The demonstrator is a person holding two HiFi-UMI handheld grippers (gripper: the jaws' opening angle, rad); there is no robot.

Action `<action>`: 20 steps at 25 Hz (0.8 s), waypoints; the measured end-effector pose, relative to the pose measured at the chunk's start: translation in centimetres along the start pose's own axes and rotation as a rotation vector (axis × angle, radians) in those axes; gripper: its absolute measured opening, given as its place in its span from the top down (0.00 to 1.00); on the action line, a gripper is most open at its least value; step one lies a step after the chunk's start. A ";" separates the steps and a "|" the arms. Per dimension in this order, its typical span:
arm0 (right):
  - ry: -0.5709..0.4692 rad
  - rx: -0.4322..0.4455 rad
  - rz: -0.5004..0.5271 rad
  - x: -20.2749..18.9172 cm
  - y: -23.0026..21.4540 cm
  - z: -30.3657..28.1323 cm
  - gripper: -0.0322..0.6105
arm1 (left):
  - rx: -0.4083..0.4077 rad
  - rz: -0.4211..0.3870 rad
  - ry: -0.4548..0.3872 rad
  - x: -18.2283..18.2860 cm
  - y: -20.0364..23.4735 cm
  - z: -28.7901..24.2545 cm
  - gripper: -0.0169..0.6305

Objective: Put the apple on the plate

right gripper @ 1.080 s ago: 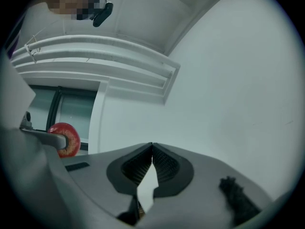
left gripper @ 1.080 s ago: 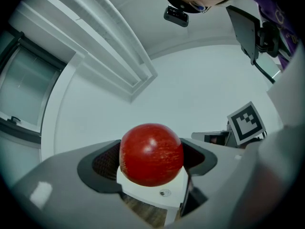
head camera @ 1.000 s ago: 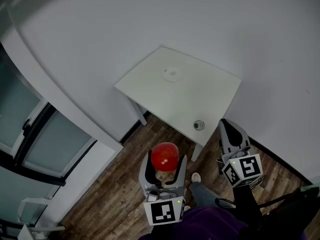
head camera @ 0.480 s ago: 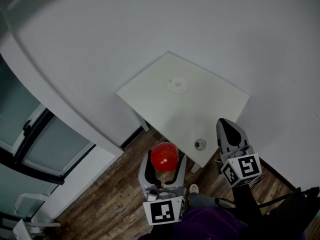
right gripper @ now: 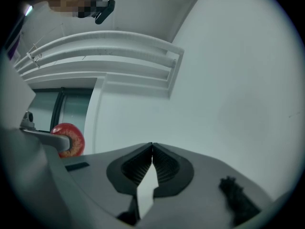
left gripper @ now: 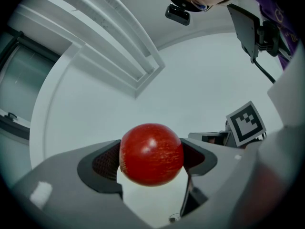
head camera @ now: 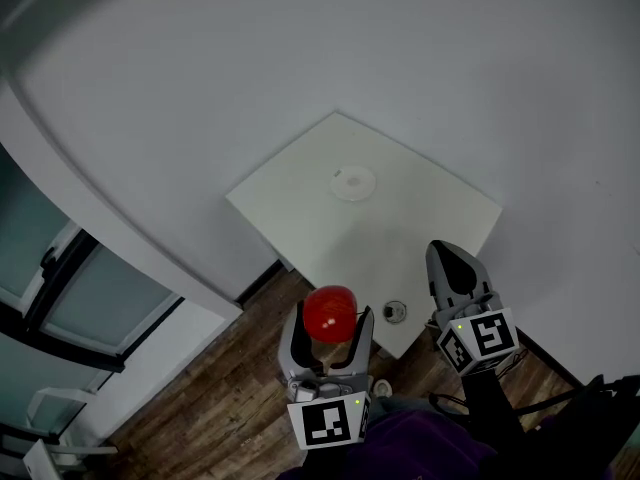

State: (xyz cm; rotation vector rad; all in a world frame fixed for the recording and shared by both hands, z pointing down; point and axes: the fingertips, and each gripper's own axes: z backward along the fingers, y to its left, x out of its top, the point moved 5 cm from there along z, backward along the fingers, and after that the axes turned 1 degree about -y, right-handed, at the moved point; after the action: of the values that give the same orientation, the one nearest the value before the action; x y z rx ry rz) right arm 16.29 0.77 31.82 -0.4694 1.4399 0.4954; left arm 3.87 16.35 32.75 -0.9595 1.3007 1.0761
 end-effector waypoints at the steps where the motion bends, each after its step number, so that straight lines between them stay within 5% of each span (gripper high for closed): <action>1: 0.003 0.001 -0.001 -0.2 -0.2 -0.2 0.93 | 0.001 0.001 0.002 -0.1 -0.1 -0.3 0.38; 20: 0.016 -0.060 -0.006 -1.4 -3.3 -11.0 0.93 | -0.052 -0.018 0.003 -1.2 5.4 -12.0 0.38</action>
State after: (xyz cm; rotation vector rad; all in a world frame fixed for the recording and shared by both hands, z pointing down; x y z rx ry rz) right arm 9.25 -8.39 32.44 -0.5266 1.4412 0.5323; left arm -4.31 5.99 33.51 -1.0104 1.2699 1.0990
